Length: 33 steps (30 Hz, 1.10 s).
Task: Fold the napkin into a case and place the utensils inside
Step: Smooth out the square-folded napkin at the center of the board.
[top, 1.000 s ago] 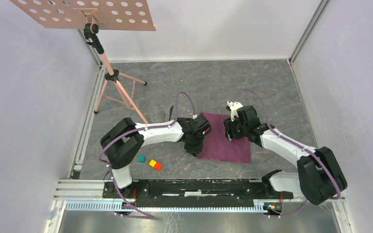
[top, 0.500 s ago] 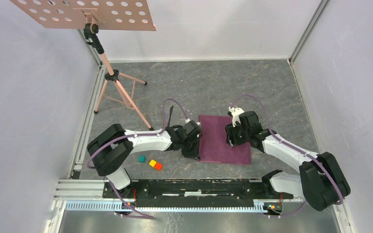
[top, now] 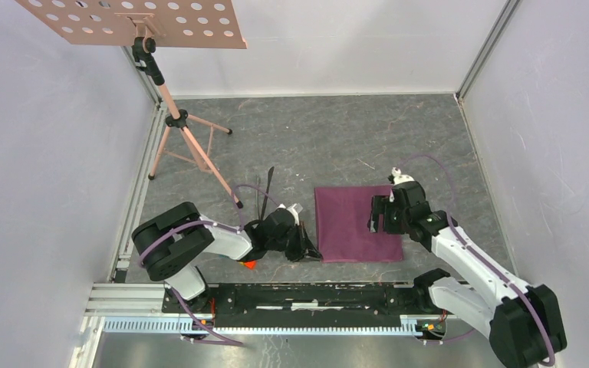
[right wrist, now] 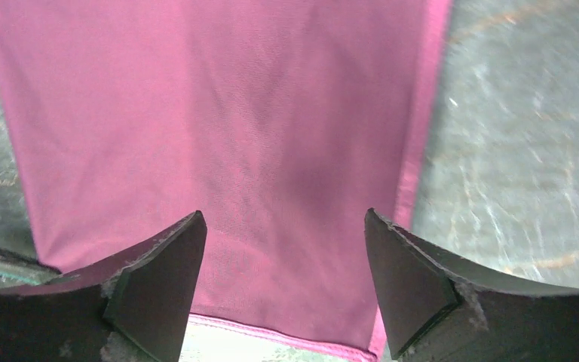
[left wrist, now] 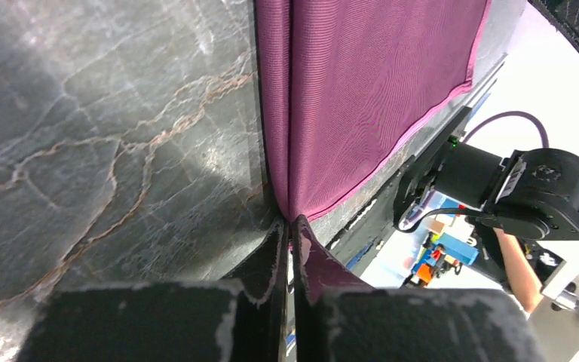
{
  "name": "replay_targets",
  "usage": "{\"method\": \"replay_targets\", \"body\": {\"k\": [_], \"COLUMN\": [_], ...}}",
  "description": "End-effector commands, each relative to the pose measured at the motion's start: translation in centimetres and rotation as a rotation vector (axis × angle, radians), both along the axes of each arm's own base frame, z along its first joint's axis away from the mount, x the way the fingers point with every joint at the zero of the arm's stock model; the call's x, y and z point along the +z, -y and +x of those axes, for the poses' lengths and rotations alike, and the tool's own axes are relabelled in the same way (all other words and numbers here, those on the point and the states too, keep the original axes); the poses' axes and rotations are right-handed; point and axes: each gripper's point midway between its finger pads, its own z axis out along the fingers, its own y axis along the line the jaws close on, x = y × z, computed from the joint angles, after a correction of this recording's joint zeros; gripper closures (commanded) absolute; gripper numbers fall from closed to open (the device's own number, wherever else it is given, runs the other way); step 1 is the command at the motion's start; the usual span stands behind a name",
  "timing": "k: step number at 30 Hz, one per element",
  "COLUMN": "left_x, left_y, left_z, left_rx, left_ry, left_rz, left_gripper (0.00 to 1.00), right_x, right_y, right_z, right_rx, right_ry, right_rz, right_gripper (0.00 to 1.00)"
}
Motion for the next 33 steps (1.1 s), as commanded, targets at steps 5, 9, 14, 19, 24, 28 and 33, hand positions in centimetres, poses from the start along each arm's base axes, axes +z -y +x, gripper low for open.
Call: {"method": "replay_targets", "body": {"k": [5,9,14,19,24,28,33], "left_x": [2.3,4.3,6.5,7.5,6.6,5.3,4.3], "left_y": [-0.2,-3.1,-4.6,-2.9,-1.5,-1.2,-1.1], "left_z": [0.9,3.1,8.1,11.9,14.6,16.4,18.3], "left_rx": [-0.002,0.023,0.097,0.087,0.059,0.067,0.1], "left_ry": [0.075,0.212,0.27,0.305,0.333,0.321,0.299], "left_rz": [0.027,0.153,0.146,0.129,0.195,0.234,0.253], "left_gripper": [0.47,0.3,0.5,0.46,0.62,0.69,0.64], "right_x": [1.0,2.0,2.7,2.3,2.2,1.9,1.4], "right_y": [0.0,-1.8,-2.7,-1.2,-1.0,-1.1,-1.0], "right_z": [-1.3,-0.1,1.6,2.3,2.3,2.1,2.0], "right_rx": [0.036,0.129,0.163,0.125,0.142,0.15,0.157], "right_ry": [-0.024,0.053,0.078,0.081,0.088,0.089,0.082], "right_rz": [0.014,0.079,0.08,-0.006,-0.026,-0.018,-0.023], "right_gripper": [0.2,0.2,0.21,0.22,0.22,0.22,0.22]}}
